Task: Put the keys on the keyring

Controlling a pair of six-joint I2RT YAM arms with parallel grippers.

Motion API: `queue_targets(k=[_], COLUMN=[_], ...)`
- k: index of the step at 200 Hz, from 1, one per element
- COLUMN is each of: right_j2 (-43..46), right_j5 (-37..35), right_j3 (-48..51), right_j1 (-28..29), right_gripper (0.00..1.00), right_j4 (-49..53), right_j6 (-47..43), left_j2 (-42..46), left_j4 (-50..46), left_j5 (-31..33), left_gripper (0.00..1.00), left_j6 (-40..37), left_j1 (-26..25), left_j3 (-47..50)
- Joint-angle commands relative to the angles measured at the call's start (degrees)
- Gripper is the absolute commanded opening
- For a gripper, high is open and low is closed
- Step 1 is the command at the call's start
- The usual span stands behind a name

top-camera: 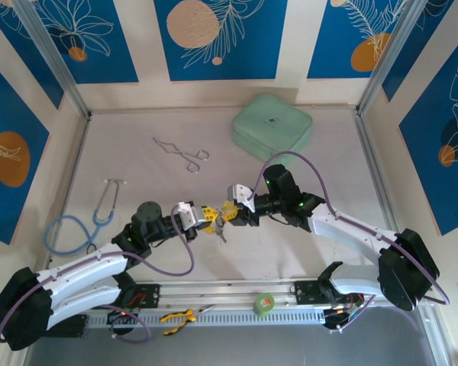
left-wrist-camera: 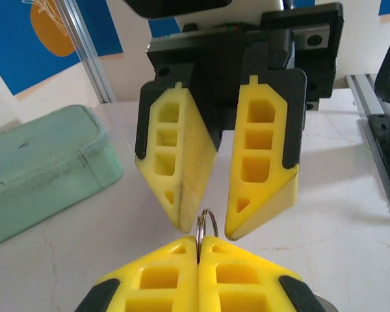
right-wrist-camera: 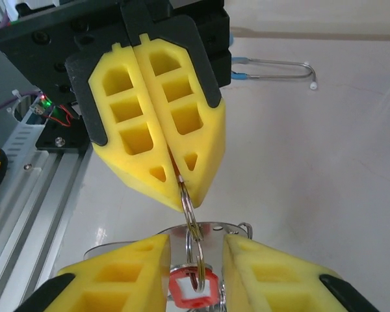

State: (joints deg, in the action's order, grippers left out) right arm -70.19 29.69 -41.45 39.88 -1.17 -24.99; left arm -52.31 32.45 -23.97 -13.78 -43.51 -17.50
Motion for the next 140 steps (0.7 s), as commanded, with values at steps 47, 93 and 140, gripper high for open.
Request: queue_targets(k=[47,93,140], right_j2=[-0.95,-0.71,-0.24], right_j5=[3.41,4.43,-4.14], right_j3=[0.58,0.29,-4.84], right_j1=[0.02,-0.24,1.26], right_gripper=[0.16,0.00,0.00], right_j4=[-3.69,-3.53,11.88], right_j6=[2.22,2.18,-6.75], left_j2=[-0.29,0.71,4.15], left_j4=[7.49,6.17,-11.97], left_j5=[-2.10,-0.54,3.19], left_gripper=[0.00,0.00,0.25], left_j6=[2.76,2.13,-4.91], left_j1=[-0.09,-0.05,-0.07], left_j3=[1.12,1.25,-3.01])
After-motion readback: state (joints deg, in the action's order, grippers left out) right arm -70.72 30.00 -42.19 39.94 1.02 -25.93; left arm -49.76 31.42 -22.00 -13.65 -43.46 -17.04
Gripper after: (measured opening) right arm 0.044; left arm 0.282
